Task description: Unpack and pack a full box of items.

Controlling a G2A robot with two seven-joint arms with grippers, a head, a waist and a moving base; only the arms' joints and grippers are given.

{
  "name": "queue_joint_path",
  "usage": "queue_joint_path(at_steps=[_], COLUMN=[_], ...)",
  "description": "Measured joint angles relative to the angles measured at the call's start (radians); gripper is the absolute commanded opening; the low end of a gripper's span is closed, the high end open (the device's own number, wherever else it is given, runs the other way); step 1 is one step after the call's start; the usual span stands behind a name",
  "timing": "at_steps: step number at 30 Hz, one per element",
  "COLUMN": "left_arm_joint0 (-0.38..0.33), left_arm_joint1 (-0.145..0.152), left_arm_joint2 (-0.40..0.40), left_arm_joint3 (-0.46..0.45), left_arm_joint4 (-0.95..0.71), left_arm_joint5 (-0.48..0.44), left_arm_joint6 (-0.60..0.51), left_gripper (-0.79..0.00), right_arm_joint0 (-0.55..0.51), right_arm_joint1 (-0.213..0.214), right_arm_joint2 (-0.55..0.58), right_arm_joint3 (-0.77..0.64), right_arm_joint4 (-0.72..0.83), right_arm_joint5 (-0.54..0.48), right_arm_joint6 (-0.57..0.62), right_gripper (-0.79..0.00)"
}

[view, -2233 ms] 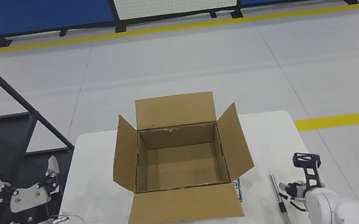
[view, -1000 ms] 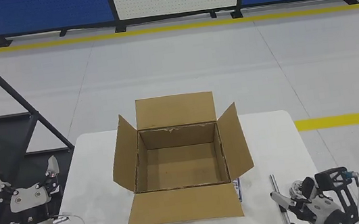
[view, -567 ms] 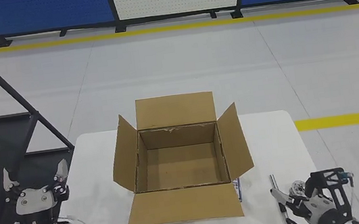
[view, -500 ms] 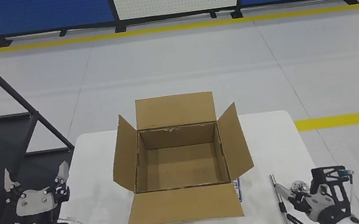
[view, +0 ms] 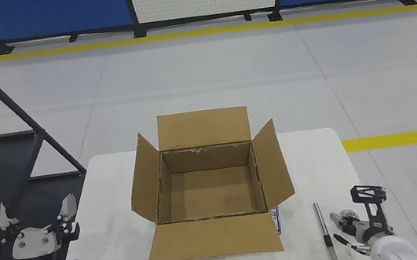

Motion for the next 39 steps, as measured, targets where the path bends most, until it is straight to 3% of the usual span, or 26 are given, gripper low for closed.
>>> queue_joint_path(at_steps=[11,21,22,23,24,26,39], left_arm_joint0=[0.000,0.004,0.004,0.004,0.004,0.004,0.004], left_arm_joint1=[0.000,0.001,0.001,0.001,0.001,0.001,0.001], left_arm_joint2=[0.000,0.002,0.002,0.002,0.002,0.002,0.002], left_arm_joint3=[0.000,-0.005,-0.005,-0.005,-0.005,-0.005,-0.005], left_arm_joint4=[0.000,0.002,0.002,0.001,0.001,0.001,0.002], left_arm_joint5=[-0.001,-0.021,-0.022,-0.022,-0.021,-0.021,-0.021], left_arm_joint6=[0.001,0.031,0.032,0.032,0.032,0.032,0.032], left_gripper=[0.000,0.000,0.000,0.000,0.000,0.000,0.000], right_arm_joint0=[0.010,0.097,0.102,0.104,0.107,0.110,0.097], right_arm_joint1=[0.002,0.018,0.019,0.020,0.021,0.023,0.036], right_arm_joint2=[0.013,0.022,0.019,0.017,0.015,0.016,0.028], right_arm_joint3=[0.033,0.155,0.163,0.168,0.171,0.177,0.138], right_arm_joint4=[0.062,0.044,0.037,0.035,0.035,0.040,0.102], right_arm_joint5=[0.003,-0.040,-0.038,-0.037,-0.037,-0.039,-0.078], right_arm_joint6=[-0.035,0.071,0.074,0.077,0.079,0.083,0.092], right_gripper=[0.000,0.000,-0.157,-0.406,-0.499,-0.785,-0.785])
